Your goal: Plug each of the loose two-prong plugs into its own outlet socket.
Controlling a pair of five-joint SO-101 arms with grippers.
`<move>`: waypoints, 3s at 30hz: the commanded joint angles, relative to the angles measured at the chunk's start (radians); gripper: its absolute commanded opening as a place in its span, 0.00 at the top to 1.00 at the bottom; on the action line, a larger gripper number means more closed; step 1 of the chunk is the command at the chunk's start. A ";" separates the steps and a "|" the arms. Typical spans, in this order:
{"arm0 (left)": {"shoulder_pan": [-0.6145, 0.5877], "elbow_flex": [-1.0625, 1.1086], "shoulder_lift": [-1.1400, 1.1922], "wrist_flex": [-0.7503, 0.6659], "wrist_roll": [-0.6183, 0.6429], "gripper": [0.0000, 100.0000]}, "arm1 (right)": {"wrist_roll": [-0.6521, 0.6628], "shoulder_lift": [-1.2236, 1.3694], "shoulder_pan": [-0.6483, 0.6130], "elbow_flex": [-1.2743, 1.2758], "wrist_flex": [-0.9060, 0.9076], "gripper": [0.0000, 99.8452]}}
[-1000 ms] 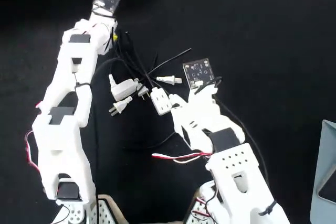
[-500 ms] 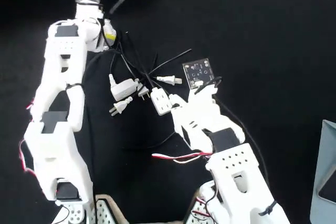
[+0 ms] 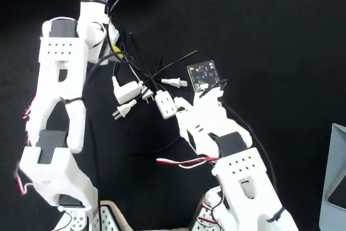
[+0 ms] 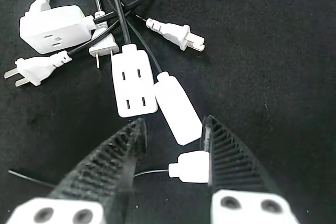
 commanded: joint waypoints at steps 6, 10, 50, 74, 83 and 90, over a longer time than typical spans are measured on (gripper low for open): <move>0.067 -0.028 -0.272 0.239 0.046 0.70 | 0.006 -0.015 0.011 -0.004 -0.014 0.82; 0.096 0.120 -0.408 0.261 0.046 0.70 | 0.006 -0.015 0.012 -0.005 -0.003 0.82; -0.312 1.776 -1.568 -0.341 0.091 0.70 | 0.586 1.153 0.015 -1.170 0.382 0.82; -0.315 1.819 -1.631 -0.321 0.087 0.70 | 0.732 1.598 0.015 -1.581 0.480 0.82; -0.315 1.828 -1.631 -0.322 0.087 0.70 | 0.732 1.659 0.051 -1.629 0.476 0.91; -0.315 1.828 -1.631 -0.322 0.087 0.70 | 0.724 1.676 0.048 -1.667 0.482 0.94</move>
